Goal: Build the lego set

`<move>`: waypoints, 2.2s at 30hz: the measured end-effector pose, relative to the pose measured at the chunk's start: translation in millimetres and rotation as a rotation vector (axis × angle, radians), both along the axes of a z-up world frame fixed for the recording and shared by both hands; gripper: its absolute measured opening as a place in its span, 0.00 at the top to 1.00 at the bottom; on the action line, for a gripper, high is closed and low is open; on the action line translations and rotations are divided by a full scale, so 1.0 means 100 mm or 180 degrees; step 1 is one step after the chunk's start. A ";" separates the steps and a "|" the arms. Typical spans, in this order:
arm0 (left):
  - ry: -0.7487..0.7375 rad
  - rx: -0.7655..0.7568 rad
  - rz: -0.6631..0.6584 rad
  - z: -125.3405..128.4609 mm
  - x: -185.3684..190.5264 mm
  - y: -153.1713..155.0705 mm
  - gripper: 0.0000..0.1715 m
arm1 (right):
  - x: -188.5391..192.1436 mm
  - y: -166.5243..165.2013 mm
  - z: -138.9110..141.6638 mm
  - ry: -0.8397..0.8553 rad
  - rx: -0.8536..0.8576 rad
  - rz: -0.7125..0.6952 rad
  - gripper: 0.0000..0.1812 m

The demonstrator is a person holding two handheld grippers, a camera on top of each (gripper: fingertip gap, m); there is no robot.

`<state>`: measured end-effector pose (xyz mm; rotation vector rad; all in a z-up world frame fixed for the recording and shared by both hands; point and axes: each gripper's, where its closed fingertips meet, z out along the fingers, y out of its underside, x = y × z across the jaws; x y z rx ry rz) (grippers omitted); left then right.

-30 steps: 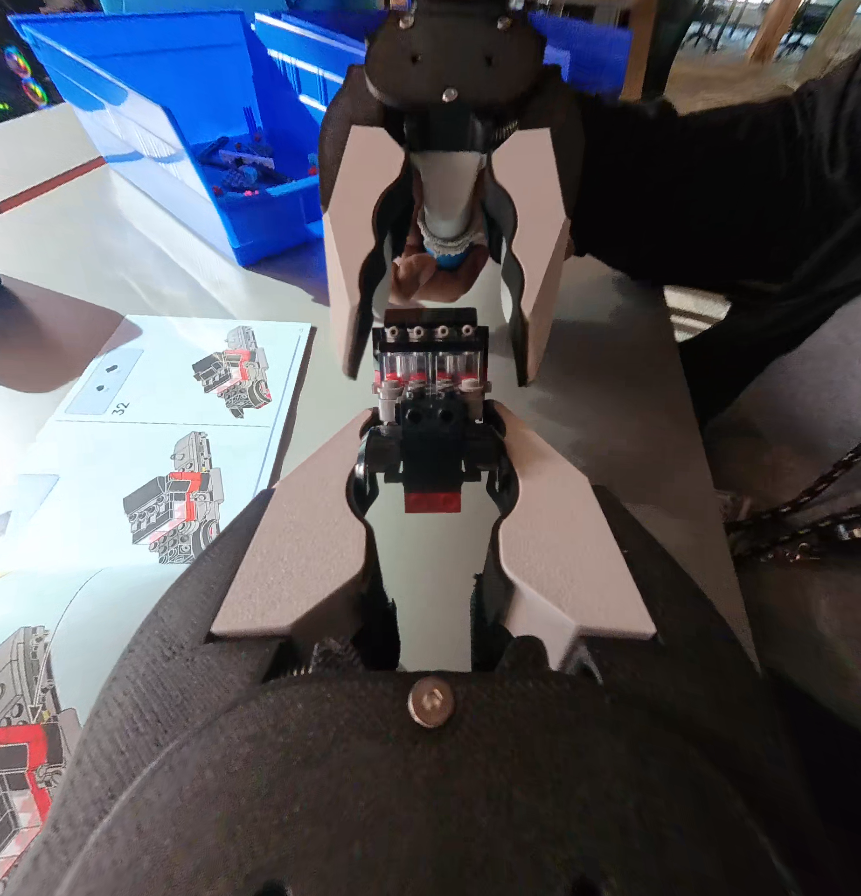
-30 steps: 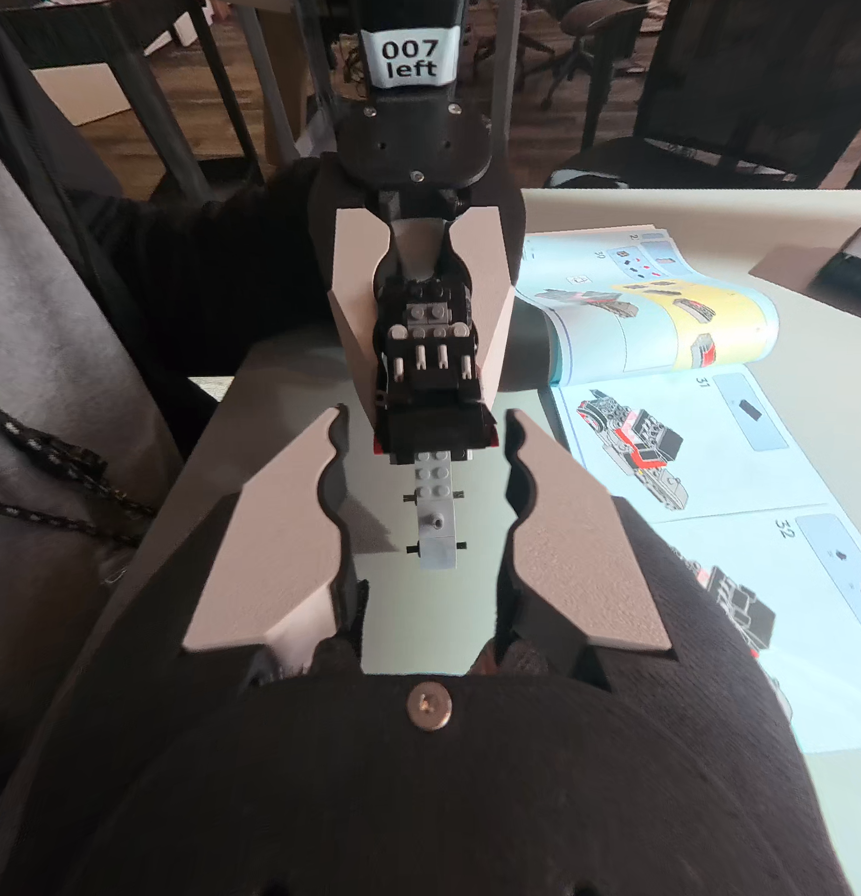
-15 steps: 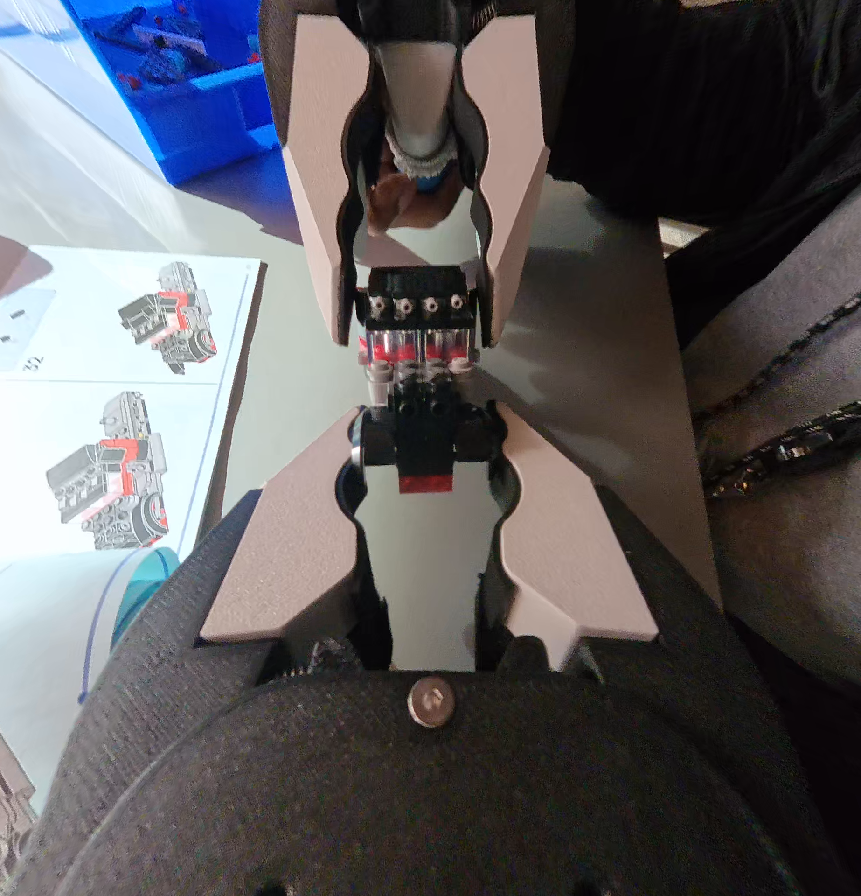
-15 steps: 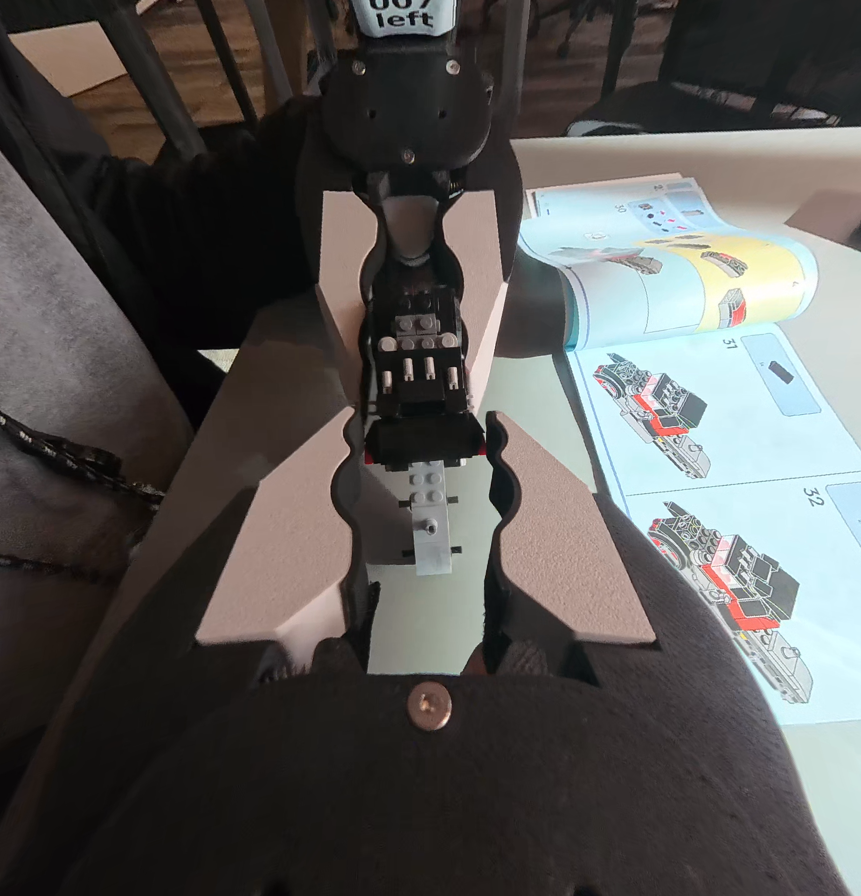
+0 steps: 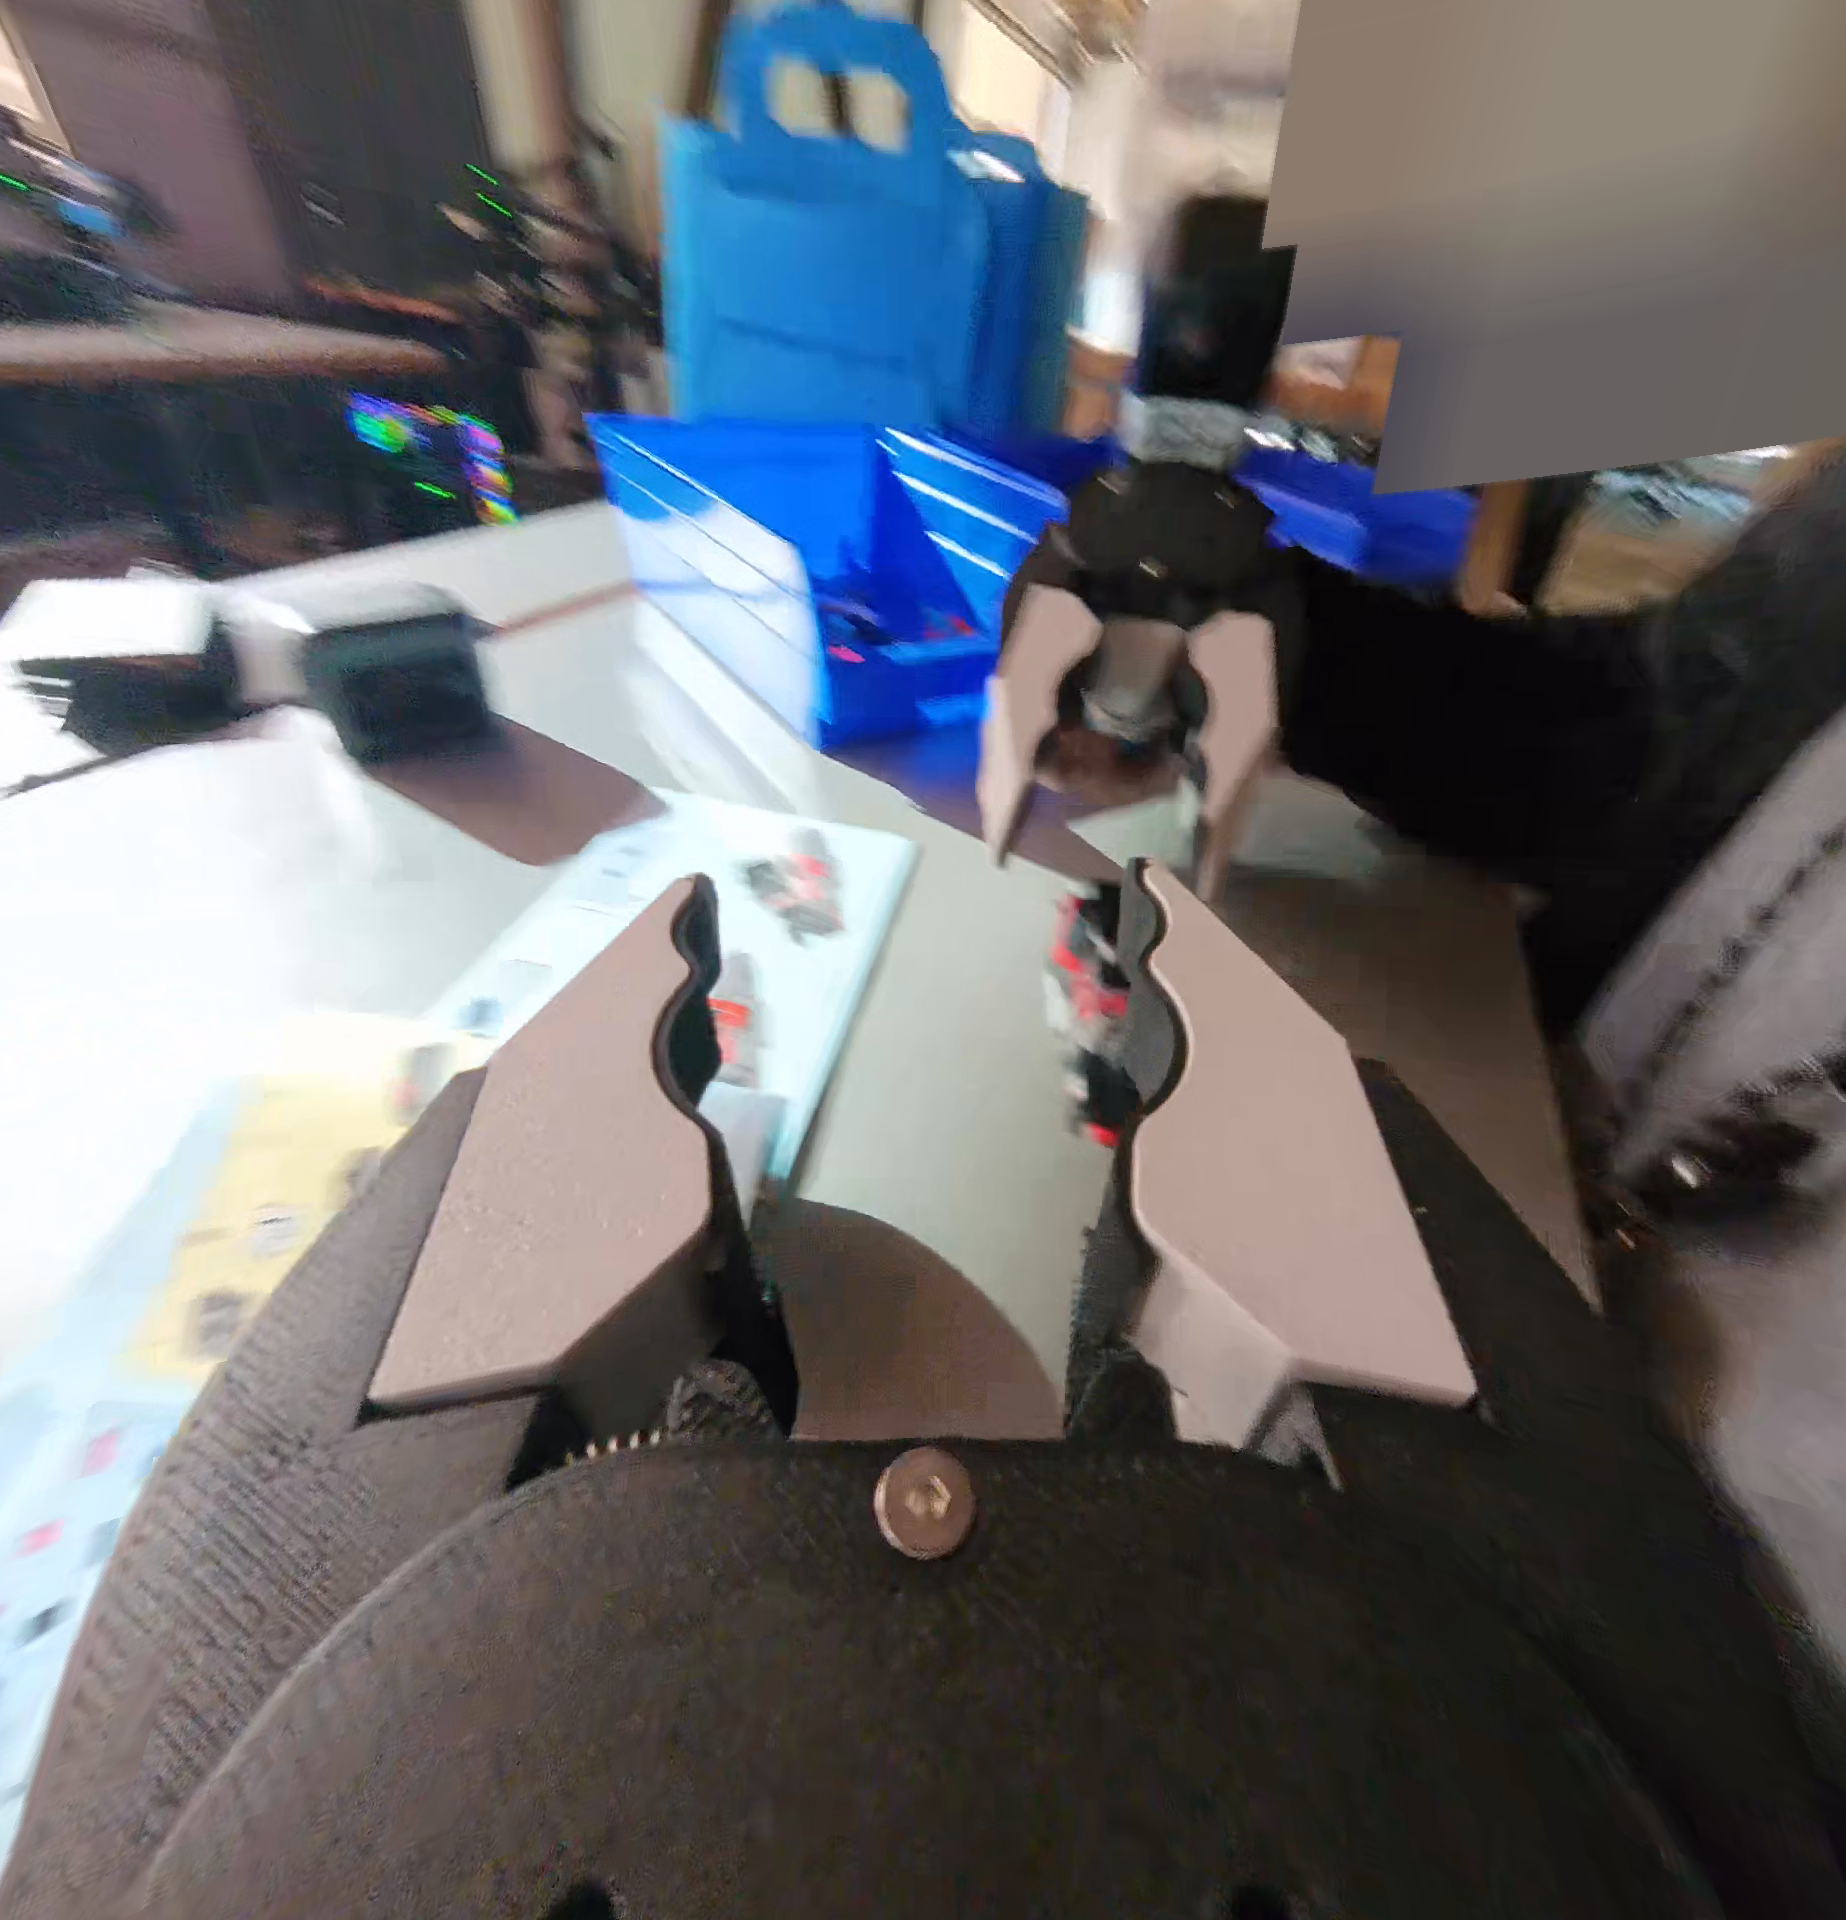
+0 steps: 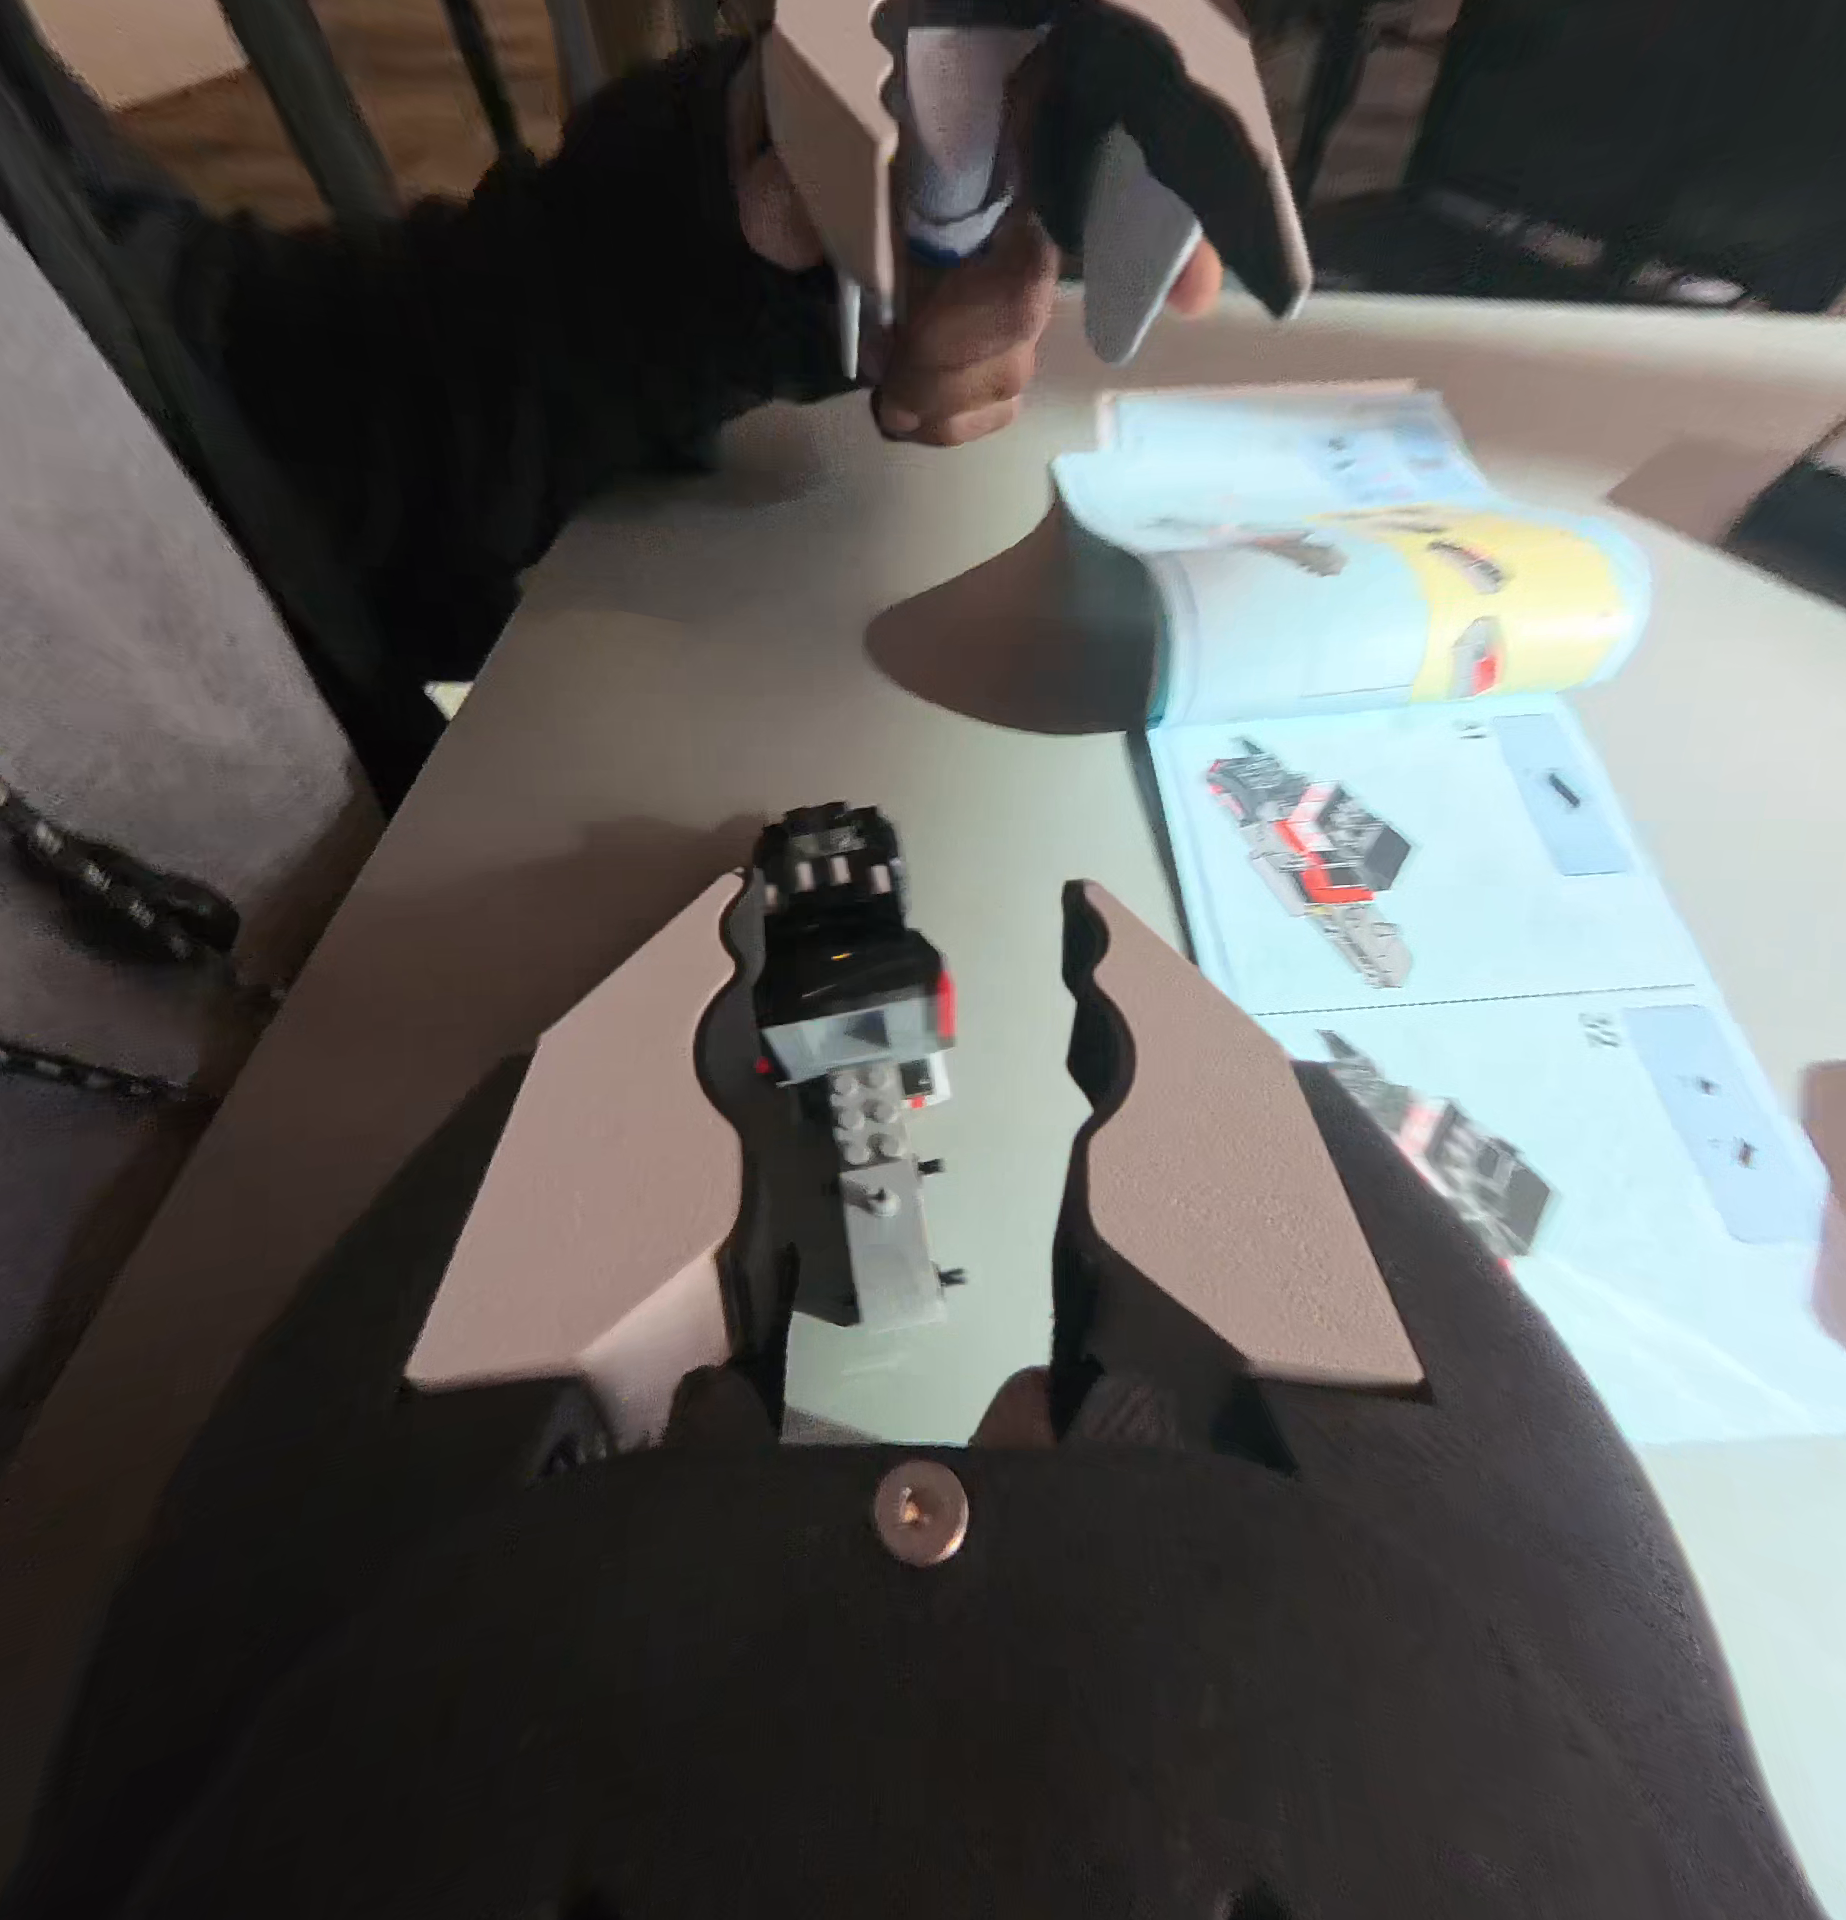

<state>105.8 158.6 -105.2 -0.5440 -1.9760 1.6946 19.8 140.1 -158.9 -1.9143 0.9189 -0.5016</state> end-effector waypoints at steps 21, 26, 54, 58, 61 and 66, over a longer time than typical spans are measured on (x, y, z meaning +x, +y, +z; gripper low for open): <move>-0.1235 0.1667 0.0600 -0.54 0.47 -1.57 0.39 | 0.18 -1.23 -0.40 0.0115 -0.0583 -0.1562 0.57; -0.1175 0.1697 0.0733 -0.57 0.67 -1.58 0.39 | 0.18 -1.25 -0.42 0.0178 -0.0553 -0.1585 0.57; -0.1612 0.1587 -0.0130 -0.59 0.29 -1.42 0.47 | 0.25 -1.38 -0.44 0.0135 -0.0806 -0.1907 0.59; -0.1778 0.1597 -0.0416 -0.62 -0.05 -1.31 0.48 | 0.26 -1.41 -0.42 0.0085 -0.0846 -0.1985 0.59; -0.2003 0.1658 -0.0523 -0.74 -0.20 -1.26 0.47 | 0.27 -1.44 -0.42 0.0065 -0.0916 -0.2062 0.59; -0.2150 0.1776 -0.0565 -0.89 -0.33 -1.26 0.52 | 0.28 -1.50 -0.43 0.0062 -0.1019 -0.2206 0.60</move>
